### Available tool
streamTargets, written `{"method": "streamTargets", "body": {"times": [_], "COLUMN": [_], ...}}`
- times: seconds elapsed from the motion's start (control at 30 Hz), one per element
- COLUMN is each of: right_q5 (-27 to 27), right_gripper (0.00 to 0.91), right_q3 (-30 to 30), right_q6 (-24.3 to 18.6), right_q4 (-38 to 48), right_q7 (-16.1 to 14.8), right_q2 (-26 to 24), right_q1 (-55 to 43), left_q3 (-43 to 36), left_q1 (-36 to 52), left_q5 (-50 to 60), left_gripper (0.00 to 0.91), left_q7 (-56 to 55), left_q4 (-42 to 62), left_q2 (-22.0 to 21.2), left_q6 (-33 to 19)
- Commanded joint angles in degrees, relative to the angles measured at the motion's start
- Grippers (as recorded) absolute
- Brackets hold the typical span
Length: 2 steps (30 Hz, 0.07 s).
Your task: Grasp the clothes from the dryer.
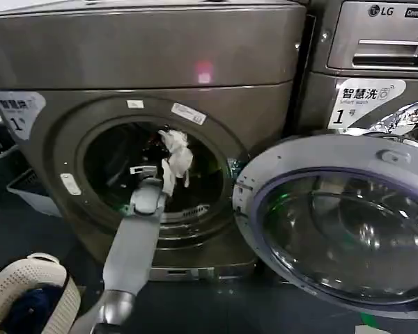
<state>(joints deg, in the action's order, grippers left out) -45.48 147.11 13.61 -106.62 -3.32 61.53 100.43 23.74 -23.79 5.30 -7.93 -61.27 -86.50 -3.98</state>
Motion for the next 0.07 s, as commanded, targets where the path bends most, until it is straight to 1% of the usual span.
{"method": "streamTargets", "body": {"times": [0.03, 0.07], "right_q5": [0.4, 0.4], "right_gripper": [0.907, 0.907], "right_q3": [0.7, 0.7], "right_q6": [0.4, 0.5], "right_q4": [0.3, 0.2], "right_q7": [-0.3, -0.3], "right_q2": [-0.1, 0.0], "right_q1": [0.2, 0.2], "left_q3": [-0.2, -0.2], "left_q1": [-0.4, -0.3], "left_q5": [-0.5, -0.5], "left_gripper": [0.0, 0.0], "left_q7": [1.2, 1.2], "left_q4": [-0.2, -0.1], "left_q2": [-0.1, -0.2], "left_q6": [0.2, 0.2]}}
